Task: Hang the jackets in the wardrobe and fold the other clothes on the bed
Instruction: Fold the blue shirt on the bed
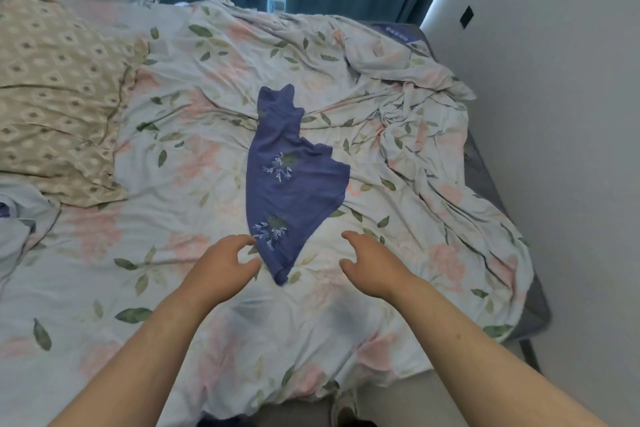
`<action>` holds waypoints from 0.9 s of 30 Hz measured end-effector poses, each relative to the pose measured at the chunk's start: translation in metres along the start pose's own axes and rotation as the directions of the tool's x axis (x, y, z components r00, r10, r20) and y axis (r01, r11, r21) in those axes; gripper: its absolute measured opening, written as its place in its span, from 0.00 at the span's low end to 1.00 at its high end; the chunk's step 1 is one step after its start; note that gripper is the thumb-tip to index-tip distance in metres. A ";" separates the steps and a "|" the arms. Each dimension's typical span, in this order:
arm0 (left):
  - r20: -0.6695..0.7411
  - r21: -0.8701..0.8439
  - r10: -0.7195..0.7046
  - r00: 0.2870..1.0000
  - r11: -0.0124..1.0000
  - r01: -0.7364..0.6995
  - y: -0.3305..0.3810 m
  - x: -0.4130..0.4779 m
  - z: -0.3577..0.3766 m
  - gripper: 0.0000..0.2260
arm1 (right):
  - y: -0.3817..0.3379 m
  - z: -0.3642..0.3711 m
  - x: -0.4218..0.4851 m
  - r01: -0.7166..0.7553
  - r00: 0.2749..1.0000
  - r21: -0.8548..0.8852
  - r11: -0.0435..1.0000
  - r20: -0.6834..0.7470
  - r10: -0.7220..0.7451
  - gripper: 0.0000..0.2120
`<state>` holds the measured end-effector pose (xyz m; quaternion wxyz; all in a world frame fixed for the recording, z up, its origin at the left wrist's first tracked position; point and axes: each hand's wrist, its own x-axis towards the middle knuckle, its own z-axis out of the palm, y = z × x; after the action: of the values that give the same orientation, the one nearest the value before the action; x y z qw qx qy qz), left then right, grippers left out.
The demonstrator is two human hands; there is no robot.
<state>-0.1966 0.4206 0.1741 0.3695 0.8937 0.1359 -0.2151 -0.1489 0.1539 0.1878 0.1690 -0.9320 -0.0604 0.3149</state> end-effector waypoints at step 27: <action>-0.089 -0.777 -0.668 0.739 0.510 0.368 -0.140 0.214 0.288 0.15 | 0.157 0.077 0.486 -0.006 0.961 0.138 0.990 -0.274 0.044 0.31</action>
<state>-0.1483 0.3281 -0.1960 0.5689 0.6134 0.5433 -0.0697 0.1913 0.1349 -0.2006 0.2350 -0.9538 -0.0030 0.1872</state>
